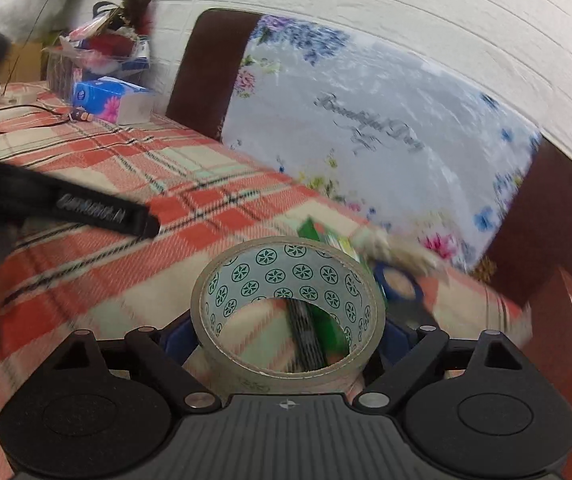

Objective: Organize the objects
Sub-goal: 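Set the clear tape roll down on the cloth with the right tool, then grasp the clear tape roll with the left tool, then carry the clear tape into the brown box and open the left tool, then lift the left tool out of the brown box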

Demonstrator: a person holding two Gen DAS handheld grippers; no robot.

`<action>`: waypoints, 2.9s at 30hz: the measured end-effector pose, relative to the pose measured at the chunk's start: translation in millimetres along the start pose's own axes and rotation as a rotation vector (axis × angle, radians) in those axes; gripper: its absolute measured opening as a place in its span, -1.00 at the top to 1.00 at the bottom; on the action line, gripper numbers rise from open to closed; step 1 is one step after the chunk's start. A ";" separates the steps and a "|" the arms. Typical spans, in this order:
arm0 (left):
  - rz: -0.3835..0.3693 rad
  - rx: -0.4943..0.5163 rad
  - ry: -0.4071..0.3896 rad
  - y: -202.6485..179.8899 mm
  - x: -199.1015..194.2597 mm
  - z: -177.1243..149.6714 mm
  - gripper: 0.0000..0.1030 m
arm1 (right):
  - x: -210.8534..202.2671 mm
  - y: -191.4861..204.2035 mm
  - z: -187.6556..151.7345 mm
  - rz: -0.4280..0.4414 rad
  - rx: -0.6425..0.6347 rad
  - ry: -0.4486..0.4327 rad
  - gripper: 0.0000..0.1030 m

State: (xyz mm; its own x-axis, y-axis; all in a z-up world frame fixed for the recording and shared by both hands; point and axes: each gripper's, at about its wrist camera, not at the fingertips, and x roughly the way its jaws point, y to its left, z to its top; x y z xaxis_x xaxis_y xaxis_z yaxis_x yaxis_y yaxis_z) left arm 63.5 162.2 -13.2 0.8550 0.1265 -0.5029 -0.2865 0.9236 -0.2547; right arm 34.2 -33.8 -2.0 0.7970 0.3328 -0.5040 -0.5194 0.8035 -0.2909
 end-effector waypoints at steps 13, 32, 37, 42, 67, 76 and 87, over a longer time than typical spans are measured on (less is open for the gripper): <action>0.043 0.127 0.052 -18.2 5.9 -2.0 -0.89 | -84.3 -82.3 -93.5 -0.180 0.411 0.160 -0.74; -0.594 0.507 0.387 -216.7 -71.1 -50.0 -0.58 | -103.3 -81.1 -112.2 -0.170 0.356 0.109 -0.79; -0.565 0.568 0.478 -223.6 -48.6 -73.5 0.34 | -98.8 -81.6 -114.3 -0.117 0.363 0.113 -0.63; -0.556 0.602 0.449 -234.3 -55.7 -72.6 0.55 | -105.1 -83.6 -114.3 -0.121 0.373 0.065 -0.63; -0.615 0.626 0.121 -388.4 -31.5 22.7 0.55 | -52.5 -226.8 -46.4 -0.367 0.358 -0.134 -0.63; -0.546 0.651 0.238 -391.5 -0.1 -2.0 0.35 | -35.9 -237.5 -55.2 -0.324 0.487 -0.092 -0.74; -0.558 0.622 0.224 -359.1 -31.9 -4.2 -0.17 | -84.7 -219.7 -75.5 -0.399 0.537 -0.162 -0.78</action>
State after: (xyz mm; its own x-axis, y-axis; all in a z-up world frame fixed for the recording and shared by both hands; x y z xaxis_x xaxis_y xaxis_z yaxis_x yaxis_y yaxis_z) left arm 137.2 -175.0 90.8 0.6763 -0.4181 -0.6065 0.4941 0.8681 -0.0476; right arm 57.6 -275.8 43.2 0.9533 -0.0035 -0.3019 0.0149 0.9993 0.0355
